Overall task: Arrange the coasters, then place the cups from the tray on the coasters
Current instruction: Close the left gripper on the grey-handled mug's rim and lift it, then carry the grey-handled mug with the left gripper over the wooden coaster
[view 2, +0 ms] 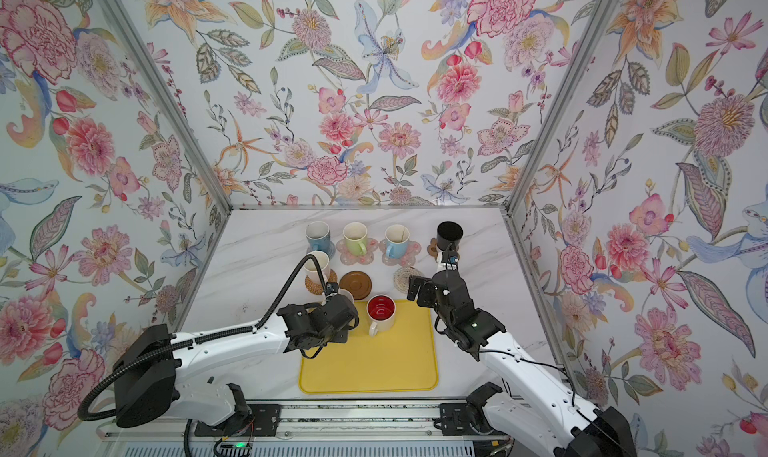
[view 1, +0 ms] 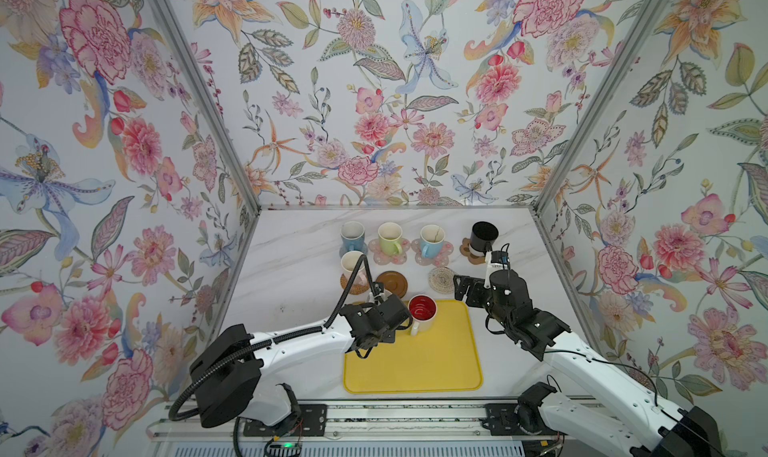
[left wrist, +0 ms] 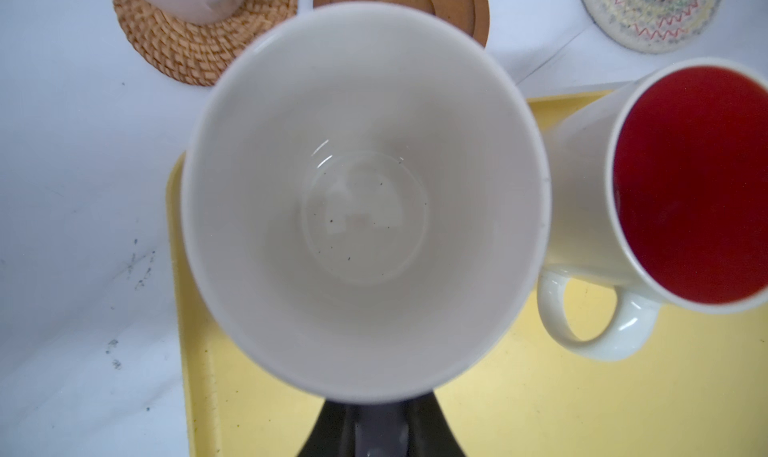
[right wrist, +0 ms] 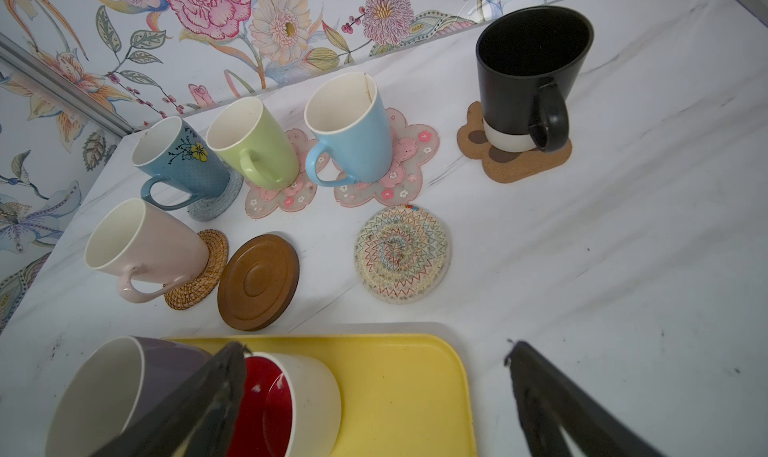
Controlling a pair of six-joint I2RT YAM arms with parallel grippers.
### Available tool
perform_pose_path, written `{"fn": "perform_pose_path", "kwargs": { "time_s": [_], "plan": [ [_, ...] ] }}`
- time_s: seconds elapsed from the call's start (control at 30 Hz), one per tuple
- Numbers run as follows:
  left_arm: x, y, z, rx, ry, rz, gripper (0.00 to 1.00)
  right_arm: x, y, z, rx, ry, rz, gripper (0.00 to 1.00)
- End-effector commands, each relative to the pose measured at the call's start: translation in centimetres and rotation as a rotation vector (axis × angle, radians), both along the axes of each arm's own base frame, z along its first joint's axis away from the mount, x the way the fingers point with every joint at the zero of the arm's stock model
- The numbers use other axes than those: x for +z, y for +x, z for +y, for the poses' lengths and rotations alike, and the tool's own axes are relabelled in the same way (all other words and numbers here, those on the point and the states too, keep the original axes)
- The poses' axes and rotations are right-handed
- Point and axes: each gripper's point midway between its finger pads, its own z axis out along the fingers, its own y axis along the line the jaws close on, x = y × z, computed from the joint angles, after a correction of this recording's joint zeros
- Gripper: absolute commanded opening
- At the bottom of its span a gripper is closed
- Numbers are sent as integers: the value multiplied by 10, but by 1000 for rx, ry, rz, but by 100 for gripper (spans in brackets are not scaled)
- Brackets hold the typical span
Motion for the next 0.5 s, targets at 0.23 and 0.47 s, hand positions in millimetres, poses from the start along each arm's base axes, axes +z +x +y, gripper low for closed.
{"fn": "perform_pose_path", "kwargs": {
  "time_s": [0.23,0.47],
  "plan": [
    [74,43,3,11,-45,-222,0,4,-2,-1,-1,21,-14,99],
    [90,65,-10,-22,-48,-263,0,7,-4,-3,-2,22,-21,99]
  ]
}}
